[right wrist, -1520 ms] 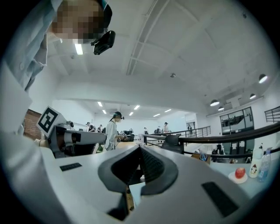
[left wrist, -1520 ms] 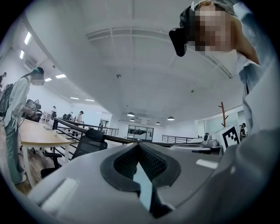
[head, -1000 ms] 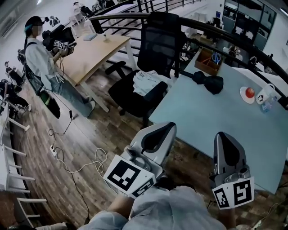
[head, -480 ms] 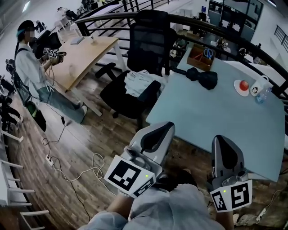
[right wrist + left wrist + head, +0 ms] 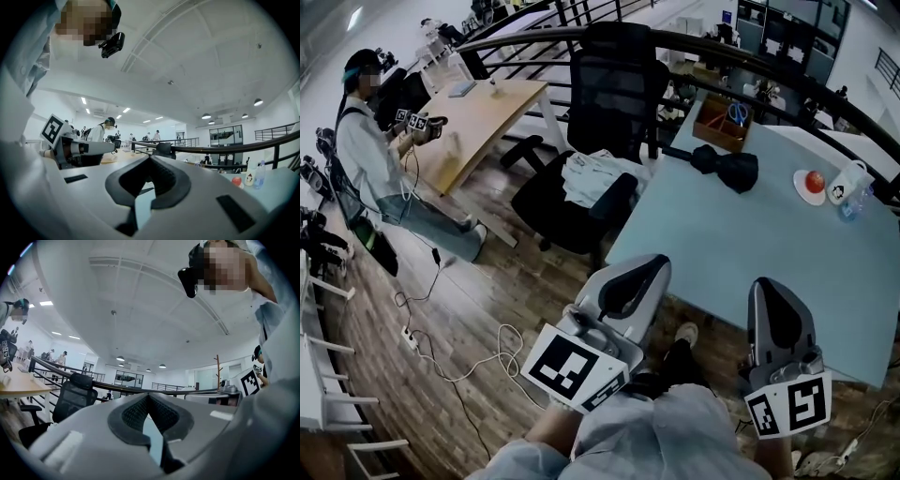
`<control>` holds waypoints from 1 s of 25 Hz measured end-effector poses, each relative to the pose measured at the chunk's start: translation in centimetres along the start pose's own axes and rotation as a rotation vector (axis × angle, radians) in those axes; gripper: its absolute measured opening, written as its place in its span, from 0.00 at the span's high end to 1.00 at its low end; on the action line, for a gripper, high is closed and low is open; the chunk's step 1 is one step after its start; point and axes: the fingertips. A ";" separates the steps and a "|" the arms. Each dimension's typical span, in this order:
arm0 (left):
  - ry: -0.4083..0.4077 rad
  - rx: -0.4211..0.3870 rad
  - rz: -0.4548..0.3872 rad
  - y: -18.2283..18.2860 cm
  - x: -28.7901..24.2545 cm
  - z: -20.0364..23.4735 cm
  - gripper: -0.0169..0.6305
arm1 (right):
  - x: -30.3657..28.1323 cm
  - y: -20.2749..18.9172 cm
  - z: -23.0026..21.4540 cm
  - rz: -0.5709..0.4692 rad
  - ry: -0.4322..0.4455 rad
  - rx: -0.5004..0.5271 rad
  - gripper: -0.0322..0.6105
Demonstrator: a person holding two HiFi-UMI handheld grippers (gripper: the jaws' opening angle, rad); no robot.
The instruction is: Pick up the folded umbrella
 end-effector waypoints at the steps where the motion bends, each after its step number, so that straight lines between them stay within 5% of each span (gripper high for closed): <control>1: 0.004 -0.001 0.001 0.0 -0.4 0.3 0.97 | -0.4 0.1 -0.3 -0.004 0.006 0.002 0.95; 25: 0.060 0.004 0.094 0.0 -22.1 4.4 0.97 | -11.3 -0.9 -19.4 0.018 0.028 -0.046 0.95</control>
Point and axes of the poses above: the fingertips, and each gripper's own axes: x backward along the fingers, z to its left, y out of its top, and after that the axes turned 6 degrees about z, right-handed
